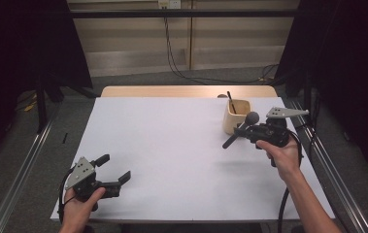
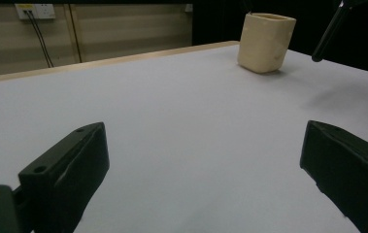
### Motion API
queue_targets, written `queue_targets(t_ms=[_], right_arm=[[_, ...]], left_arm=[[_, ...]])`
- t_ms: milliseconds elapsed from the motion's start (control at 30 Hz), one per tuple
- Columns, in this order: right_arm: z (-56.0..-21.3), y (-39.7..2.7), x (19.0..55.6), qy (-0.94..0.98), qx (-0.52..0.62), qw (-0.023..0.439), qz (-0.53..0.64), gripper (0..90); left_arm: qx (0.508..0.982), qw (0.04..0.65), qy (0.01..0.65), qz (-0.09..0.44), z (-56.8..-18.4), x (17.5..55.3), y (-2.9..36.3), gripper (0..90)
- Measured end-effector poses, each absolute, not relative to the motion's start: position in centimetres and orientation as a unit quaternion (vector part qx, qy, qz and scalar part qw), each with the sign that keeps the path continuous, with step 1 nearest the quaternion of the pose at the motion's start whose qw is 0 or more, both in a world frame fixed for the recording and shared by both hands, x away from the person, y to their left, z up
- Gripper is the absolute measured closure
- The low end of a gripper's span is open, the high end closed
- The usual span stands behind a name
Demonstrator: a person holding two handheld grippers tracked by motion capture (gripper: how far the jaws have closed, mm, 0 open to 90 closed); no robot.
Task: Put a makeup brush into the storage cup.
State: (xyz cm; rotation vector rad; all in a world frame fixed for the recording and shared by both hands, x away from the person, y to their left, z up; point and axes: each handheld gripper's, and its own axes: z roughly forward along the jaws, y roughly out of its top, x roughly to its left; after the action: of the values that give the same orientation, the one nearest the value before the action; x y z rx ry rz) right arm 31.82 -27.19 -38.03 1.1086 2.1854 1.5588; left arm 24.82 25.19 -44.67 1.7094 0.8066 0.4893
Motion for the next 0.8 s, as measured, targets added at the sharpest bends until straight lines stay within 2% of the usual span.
queue_targets(t_ms=[800], right_arm=[[-32.2, -30.0, 34.6, 0.735, 0.401, 0.181, 0.516, 71.2]], left_arm=[[0.729, 0.553, 0.344, 0.211, -44.8, 25.1, 25.5, 3.4]])
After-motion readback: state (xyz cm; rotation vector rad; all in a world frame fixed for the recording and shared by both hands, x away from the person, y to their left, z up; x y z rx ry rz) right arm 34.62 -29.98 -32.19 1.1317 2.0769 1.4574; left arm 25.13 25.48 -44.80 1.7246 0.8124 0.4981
